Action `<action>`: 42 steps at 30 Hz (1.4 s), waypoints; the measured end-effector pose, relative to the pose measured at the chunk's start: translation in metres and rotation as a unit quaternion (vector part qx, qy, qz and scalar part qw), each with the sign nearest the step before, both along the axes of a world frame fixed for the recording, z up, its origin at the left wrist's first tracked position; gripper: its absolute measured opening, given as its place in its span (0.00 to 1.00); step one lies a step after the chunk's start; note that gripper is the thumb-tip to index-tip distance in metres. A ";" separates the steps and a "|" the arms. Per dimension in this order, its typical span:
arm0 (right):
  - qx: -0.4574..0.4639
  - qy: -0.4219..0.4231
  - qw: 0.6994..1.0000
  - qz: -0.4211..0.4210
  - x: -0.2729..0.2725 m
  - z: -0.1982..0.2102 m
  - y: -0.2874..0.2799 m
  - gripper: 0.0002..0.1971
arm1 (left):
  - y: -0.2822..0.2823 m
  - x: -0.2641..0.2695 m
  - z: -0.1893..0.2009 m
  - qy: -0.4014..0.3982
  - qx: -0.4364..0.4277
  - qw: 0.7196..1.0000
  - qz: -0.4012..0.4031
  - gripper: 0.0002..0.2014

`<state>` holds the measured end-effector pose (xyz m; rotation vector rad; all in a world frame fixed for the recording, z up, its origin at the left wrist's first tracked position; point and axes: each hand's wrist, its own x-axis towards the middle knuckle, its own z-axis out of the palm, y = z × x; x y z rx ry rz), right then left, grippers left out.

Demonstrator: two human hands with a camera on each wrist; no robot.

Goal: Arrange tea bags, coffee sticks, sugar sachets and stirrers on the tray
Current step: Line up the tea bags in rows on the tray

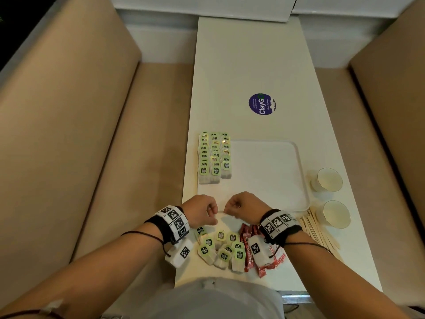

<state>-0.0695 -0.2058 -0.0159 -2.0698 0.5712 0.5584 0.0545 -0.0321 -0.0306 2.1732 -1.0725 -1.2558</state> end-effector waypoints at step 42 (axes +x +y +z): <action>-0.105 -0.003 0.985 0.135 -0.082 0.019 0.006 0.05 | 0.003 -0.054 0.022 0.027 -0.035 0.998 -0.049 0.06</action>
